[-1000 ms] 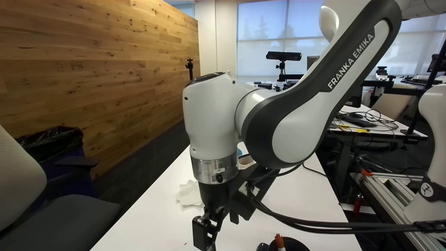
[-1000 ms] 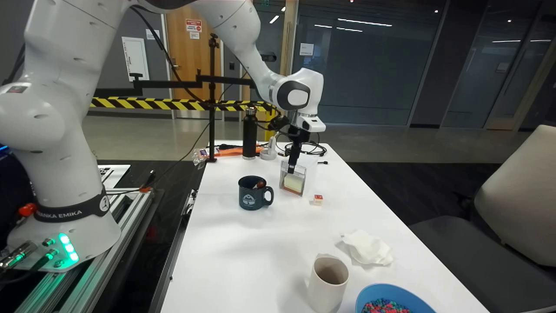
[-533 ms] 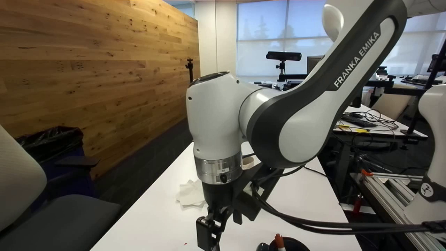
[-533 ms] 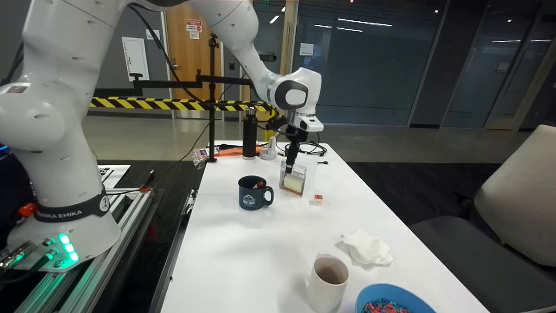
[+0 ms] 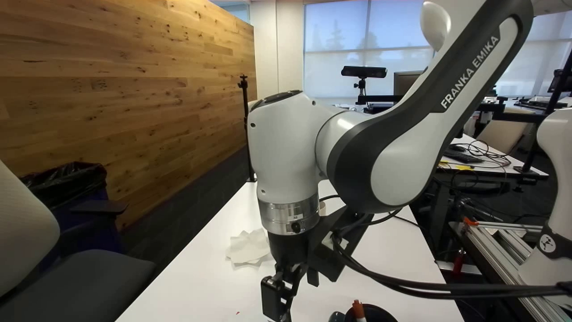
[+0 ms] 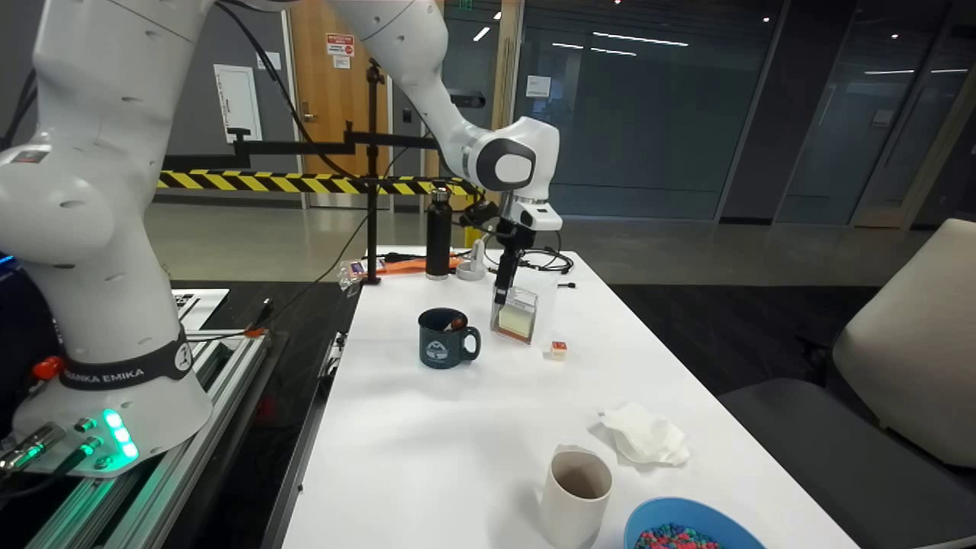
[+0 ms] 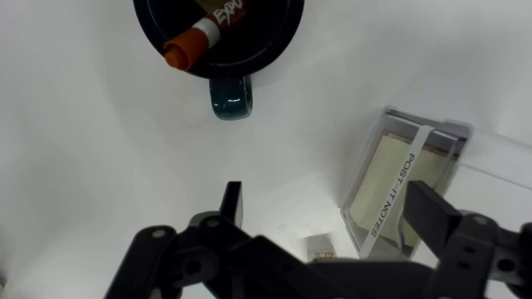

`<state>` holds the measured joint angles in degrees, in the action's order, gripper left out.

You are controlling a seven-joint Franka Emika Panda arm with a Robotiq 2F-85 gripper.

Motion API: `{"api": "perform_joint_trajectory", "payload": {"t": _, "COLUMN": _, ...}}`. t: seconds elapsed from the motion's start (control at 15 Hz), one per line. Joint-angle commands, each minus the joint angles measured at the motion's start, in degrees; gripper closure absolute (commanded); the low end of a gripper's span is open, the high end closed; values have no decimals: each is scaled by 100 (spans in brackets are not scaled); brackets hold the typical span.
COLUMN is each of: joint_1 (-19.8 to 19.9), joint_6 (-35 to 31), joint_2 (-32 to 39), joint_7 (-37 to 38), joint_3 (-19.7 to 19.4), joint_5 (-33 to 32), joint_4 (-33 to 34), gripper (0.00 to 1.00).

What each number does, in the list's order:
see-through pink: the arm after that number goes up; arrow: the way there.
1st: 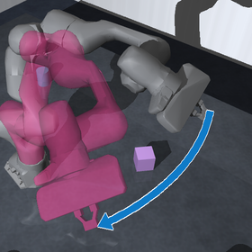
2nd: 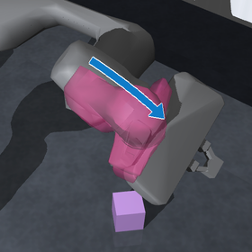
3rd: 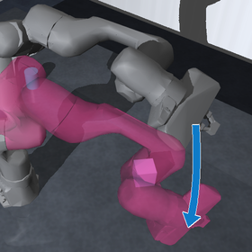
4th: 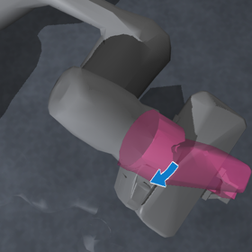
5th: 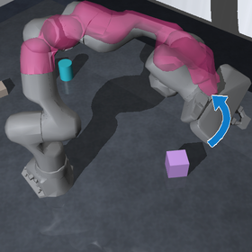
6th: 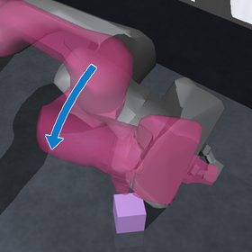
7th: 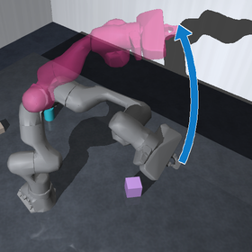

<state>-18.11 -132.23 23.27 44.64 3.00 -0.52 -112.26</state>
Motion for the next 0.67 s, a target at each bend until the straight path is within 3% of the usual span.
{"api": "perform_joint_trajectory", "payload": {"t": 0.0, "joint_1": 4, "joint_6": -122, "joint_2": -158, "joint_7": 230, "joint_3": -13, "joint_5": -75, "joint_4": -217, "gripper": 0}}
{"api": "perform_joint_trajectory", "payload": {"t": 0.6, "joint_1": 5, "joint_6": -139, "joint_2": -85, "joint_7": 272, "joint_3": -62, "joint_5": -126, "joint_4": -141, "gripper": 0}}
